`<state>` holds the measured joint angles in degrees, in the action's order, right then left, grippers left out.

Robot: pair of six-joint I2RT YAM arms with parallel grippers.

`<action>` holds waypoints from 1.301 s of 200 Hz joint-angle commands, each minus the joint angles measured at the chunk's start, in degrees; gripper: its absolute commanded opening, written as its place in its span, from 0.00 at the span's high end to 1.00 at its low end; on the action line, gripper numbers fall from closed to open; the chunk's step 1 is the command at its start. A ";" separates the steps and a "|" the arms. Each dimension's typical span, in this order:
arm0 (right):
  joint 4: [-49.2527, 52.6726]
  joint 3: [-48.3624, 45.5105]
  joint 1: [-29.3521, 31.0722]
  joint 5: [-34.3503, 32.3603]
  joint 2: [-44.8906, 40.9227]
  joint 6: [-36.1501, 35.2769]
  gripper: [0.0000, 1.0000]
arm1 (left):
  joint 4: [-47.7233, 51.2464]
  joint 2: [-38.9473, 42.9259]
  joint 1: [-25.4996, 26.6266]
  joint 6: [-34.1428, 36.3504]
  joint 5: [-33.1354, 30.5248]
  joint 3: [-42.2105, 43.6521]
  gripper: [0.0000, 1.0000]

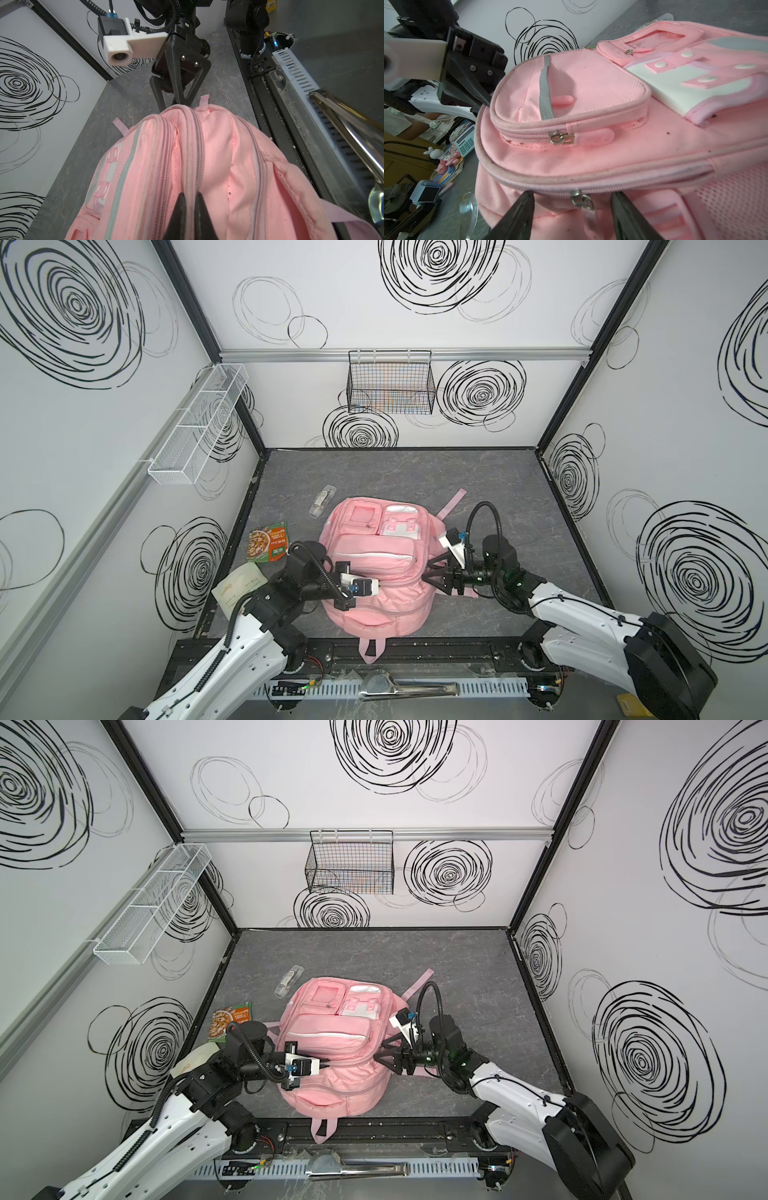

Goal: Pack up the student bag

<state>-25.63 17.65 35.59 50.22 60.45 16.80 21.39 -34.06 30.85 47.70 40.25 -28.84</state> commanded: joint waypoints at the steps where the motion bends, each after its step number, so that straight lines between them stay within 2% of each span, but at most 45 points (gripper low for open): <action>1: -6.00 -1.04 0.74 4.54 1.30 -0.87 0.42 | -9.15 2.29 -0.74 -0.64 7.72 -3.97 1.00; 56: -13.92 -5.92 1.58 4.85 2.71 4.89 0.61 | -11.56 2.60 -1.10 -2.42 8.71 -2.97 1.00; 91: -9.27 -5.54 1.41 0.33 1.53 4.33 0.76 | -11.63 2.75 -1.23 -2.44 8.54 -3.12 1.00; 115: -5.18 -4.60 0.55 -3.33 1.17 4.97 0.95 | -11.28 3.46 -1.41 -2.53 8.09 -3.17 1.00; 125: -4.26 -4.47 -0.20 -3.96 1.00 5.71 1.00 | -11.00 3.78 -1.40 -2.58 8.00 -3.28 1.00; 160: 2.81 -2.55 -4.27 -7.45 -0.26 7.35 1.00 | -9.70 4.35 -1.40 -2.26 8.20 -3.51 1.00; 193: 10.48 -0.31 -12.46 -7.80 0.04 9.71 1.00 | -9.70 5.21 -1.43 -2.10 8.17 -3.24 1.00; 224: 17.55 3.29 -17.89 -8.11 5.43 8.43 1.00 | -9.79 5.54 -1.49 -2.18 8.55 -3.15 1.00; 260: 23.21 8.39 -18.21 -9.06 13.84 6.06 1.00 | -9.36 6.14 -1.46 -2.13 8.63 -3.03 1.00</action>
<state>-12.21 23.70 20.80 52.86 69.14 23.97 19.42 -31.35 29.67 45.84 41.95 -28.84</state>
